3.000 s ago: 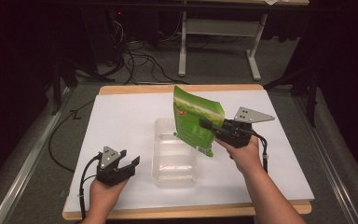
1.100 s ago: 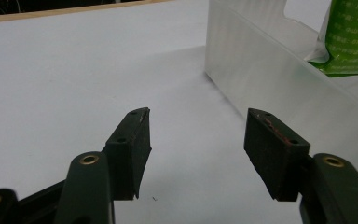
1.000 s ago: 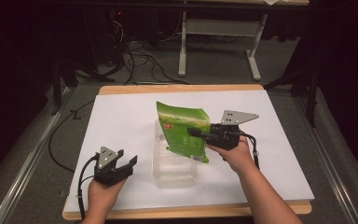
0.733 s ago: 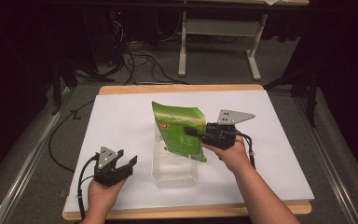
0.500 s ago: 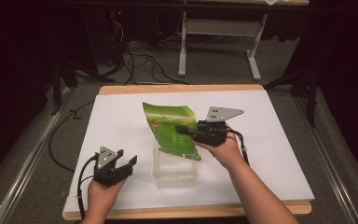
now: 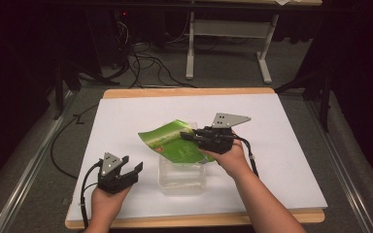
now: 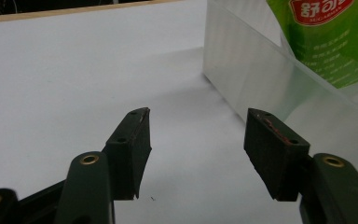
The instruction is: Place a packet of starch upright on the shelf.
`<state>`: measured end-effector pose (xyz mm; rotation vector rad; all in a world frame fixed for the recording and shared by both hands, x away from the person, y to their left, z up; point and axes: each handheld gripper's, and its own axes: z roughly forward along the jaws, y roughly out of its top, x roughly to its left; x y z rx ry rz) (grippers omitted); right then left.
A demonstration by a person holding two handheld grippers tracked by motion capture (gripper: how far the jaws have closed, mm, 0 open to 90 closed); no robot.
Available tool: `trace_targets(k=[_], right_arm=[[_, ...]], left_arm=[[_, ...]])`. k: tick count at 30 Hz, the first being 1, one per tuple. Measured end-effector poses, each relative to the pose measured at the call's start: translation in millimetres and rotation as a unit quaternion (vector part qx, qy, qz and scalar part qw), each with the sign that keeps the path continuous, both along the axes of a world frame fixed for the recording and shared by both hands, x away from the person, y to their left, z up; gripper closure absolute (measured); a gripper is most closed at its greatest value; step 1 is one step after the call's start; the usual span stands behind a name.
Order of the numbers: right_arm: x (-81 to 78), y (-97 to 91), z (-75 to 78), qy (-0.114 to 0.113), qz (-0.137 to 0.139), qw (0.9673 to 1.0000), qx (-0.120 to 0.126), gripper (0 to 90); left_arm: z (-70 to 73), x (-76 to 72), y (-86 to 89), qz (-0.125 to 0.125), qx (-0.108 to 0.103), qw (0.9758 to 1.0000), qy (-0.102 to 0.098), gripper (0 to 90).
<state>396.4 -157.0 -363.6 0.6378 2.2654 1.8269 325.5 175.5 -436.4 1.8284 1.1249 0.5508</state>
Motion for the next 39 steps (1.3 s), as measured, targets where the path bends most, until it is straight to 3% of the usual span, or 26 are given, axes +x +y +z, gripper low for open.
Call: trace_targets(k=[13,25,31,39], right_arm=[[-6.2,-21.8,-1.5,0.0,-0.044,0.999,0.001,64.6],[-21.4,-50.7,-10.3,0.001,-0.096,0.9952,-0.019,61.8],[-32.7,-66.3,-17.0,0.009,-0.127,0.9915,-0.03,61.8],[-46.1,-81.7,-31.3,0.023,-0.168,0.9838,-0.058,61.9]], left_arm=[[-0.1,0.0,-1.6,-0.003,-0.001,1.0,0.0,41.7],[-0.9,1.8,-5.6,-0.006,-0.012,0.9999,0.004,42.4],[-2.0,3.8,-8.9,-0.006,-0.014,0.9998,0.008,43.2],[-6.1,7.7,-17.1,-0.008,-0.014,0.9998,0.014,48.7]])
